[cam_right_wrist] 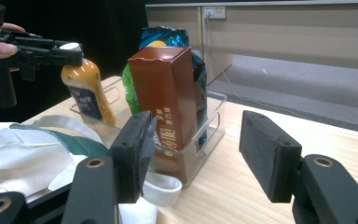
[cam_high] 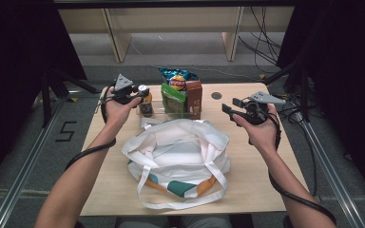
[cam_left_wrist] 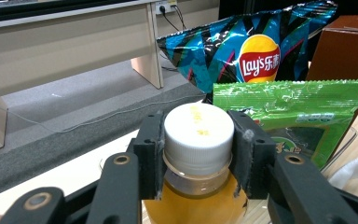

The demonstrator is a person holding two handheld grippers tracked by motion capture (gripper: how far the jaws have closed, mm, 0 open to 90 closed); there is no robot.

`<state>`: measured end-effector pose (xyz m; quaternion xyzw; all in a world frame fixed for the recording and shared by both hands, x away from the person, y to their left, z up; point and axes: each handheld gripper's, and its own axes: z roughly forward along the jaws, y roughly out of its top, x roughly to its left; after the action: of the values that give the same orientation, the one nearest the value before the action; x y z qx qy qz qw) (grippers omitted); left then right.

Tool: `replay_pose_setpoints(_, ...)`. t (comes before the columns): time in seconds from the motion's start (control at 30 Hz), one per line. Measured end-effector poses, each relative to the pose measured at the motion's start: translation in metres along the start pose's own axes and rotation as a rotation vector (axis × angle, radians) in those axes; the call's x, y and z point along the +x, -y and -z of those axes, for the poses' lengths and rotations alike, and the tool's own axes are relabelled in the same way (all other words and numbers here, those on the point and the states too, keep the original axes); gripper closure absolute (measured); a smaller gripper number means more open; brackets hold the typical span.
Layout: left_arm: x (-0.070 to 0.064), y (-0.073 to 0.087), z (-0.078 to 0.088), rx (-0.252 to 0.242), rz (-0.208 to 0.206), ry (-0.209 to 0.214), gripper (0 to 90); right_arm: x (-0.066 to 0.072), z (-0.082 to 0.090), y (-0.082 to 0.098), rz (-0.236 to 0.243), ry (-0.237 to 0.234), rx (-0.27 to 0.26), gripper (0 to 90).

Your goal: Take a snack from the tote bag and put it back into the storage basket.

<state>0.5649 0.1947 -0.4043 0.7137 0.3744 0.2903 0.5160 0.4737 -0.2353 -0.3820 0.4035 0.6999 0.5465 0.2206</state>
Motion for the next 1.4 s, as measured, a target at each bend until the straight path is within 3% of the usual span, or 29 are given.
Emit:
replay_pose_setpoints(0.07,0.000,0.001,0.000,0.001,0.001,-0.001,58.5,-0.002,-0.001,0.000,0.020,-0.001,-0.005,44.7)
replay_pose_setpoints(0.67,0.001,0.008,-0.003,0.015,0.009,0.000,58.5,-0.002,-0.002,0.000,0.035,0.002,-0.009,44.7)
replay_pose_setpoints(0.7,0.001,0.008,-0.003,0.016,0.009,0.000,58.5,-0.001,-0.002,0.001,0.014,0.002,-0.005,44.7)
replay_pose_setpoints(0.9,0.001,0.010,-0.003,0.017,0.015,0.000,58.5,-0.001,-0.002,0.001,0.026,0.006,-0.008,44.7)
replay_pose_setpoints(0.93,0.001,0.010,-0.003,0.017,0.015,0.002,58.5,0.001,-0.002,0.001,0.002,0.007,-0.005,44.7)
replay_pose_setpoints(1.4,0.003,0.012,-0.005,0.026,0.021,0.003,58.4,0.001,-0.002,0.001,0.004,0.010,-0.003,44.7)
